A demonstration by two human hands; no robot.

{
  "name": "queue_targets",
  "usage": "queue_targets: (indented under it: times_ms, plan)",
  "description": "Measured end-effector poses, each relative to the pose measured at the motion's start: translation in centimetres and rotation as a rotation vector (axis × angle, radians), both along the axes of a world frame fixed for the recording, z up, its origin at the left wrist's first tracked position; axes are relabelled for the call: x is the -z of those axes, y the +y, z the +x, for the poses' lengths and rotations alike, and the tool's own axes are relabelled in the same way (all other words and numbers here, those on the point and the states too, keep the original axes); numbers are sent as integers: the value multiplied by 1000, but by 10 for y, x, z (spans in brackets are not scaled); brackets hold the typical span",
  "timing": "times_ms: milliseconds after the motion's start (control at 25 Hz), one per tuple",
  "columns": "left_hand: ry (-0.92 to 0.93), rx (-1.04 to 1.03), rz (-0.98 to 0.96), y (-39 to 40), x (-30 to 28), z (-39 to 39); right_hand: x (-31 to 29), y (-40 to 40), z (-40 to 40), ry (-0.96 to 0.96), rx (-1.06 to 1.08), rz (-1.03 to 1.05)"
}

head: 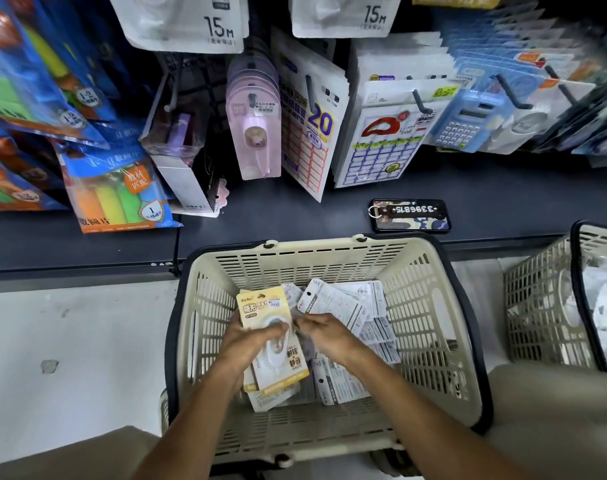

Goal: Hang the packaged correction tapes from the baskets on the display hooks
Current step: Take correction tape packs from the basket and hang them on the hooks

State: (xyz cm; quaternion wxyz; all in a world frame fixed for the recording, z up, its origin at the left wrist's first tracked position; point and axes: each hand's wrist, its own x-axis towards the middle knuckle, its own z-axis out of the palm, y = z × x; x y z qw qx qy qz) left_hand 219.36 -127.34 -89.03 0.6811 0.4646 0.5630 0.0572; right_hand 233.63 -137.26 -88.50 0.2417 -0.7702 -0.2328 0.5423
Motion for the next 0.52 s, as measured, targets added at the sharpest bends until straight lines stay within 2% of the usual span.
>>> queue_targets:
  times_ms: [80, 120, 240, 360, 400, 440, 520]
  plan:
    - [64, -20, 2, 2, 6, -5, 19, -8, 15, -483, -297, -176]
    - [86, -16, 4, 2, 8, -6, 25, -13, 22, -648, -408, -258]
    - [156, -27, 25, 3, 16, -9, 35, -22, 36, -785, -481, -355]
    - [173, -57, 26, 6, 20, -9, 27, -37, 51, -885, -303, -176]
    - [169, -55, 21, 5, 21, -7, 23, -45, 55, -888, -177, -93]
    - [162, -52, 18, 5, 22, -5, 19, -54, 57, -786, -4, 6]
    - [130, -26, 14, 2, 20, 0, 10, -62, 50, -320, 365, 167]
